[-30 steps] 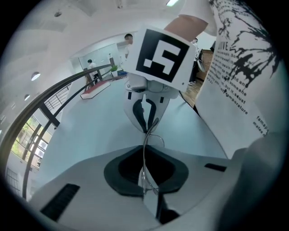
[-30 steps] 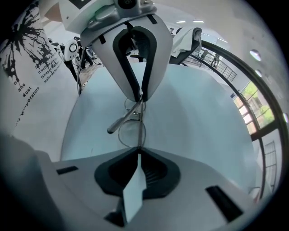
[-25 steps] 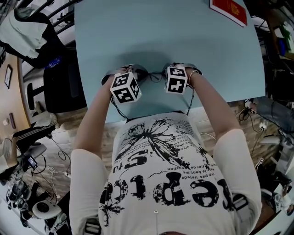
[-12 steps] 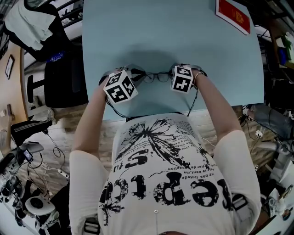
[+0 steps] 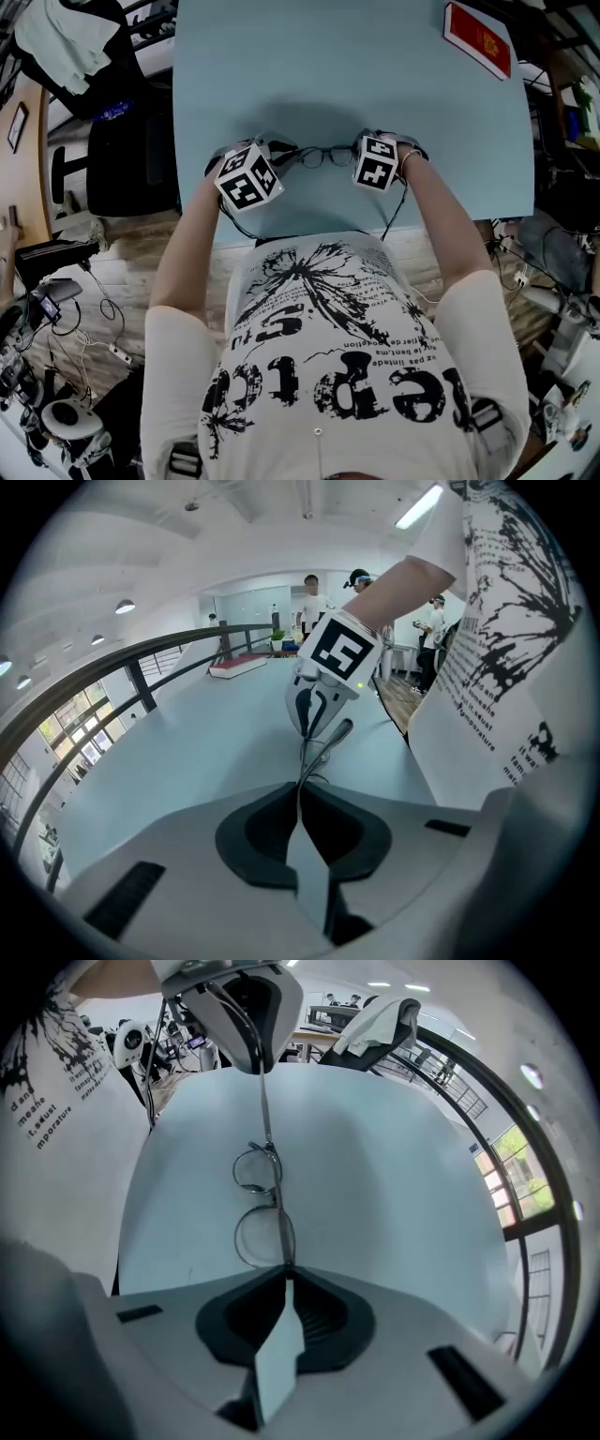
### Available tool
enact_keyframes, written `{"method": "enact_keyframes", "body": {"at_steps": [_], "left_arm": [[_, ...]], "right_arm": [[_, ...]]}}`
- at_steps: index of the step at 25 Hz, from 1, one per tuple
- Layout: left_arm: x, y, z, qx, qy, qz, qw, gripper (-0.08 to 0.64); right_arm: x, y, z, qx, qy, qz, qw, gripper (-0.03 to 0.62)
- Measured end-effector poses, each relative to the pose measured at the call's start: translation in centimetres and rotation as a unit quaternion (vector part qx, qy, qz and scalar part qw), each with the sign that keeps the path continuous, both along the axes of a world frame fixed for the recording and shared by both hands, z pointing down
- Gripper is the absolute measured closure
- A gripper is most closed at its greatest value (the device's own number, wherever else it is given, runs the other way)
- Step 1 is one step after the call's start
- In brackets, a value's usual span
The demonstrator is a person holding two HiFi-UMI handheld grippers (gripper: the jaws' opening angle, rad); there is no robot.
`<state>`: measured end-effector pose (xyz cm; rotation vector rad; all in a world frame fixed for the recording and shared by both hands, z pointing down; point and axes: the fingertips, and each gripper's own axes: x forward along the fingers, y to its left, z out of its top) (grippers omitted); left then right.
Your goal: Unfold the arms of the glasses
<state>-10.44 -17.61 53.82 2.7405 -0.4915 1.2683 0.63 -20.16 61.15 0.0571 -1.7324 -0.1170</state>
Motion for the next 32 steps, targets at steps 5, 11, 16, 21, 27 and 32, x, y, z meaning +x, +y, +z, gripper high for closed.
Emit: {"method": "enact_keyframes", "body": {"at_steps": [5, 11, 16, 21, 27, 32], "left_arm": [[0.4, 0.4, -0.6, 0.008, 0.003, 0.004, 1.0, 0.534], [0.4, 0.1, -0.5, 0.011, 0.009, 0.006, 0.9999, 0.534], [-0.7, 0.6, -0.8, 0.01, 0.016, 0.005, 0.9998, 0.534], [-1.0, 0.9, -0.6, 0.006, 0.02, 0.002, 0.9998, 0.534], [-1.6, 0.9, -0.6, 0.004, 0.015, -0.001, 0.9999, 0.534], [-1.9, 1.0, -0.4, 0.005, -0.001, -0.001, 1.0, 0.534]], "right_arm": [[0.3, 0.2, -0.8, -0.01, 0.005, 0.013, 1.0, 0.547], [-3.1, 1.3, -1.9, -0.021, -0.015, -0.036, 0.999, 0.476], [-8.9, 2.7, -2.9, -0.023, -0.048, -0.072, 0.996, 0.482], [-10.3, 2.7, -1.6, -0.021, -0.027, -0.102, 0.994, 0.504], [-10.9, 2.9, -1.1, -0.018, -0.019, -0.118, 0.993, 0.565], [-10.6, 2.8, -2.6, -0.001, -0.047, -0.126, 0.991, 0.571]]}}
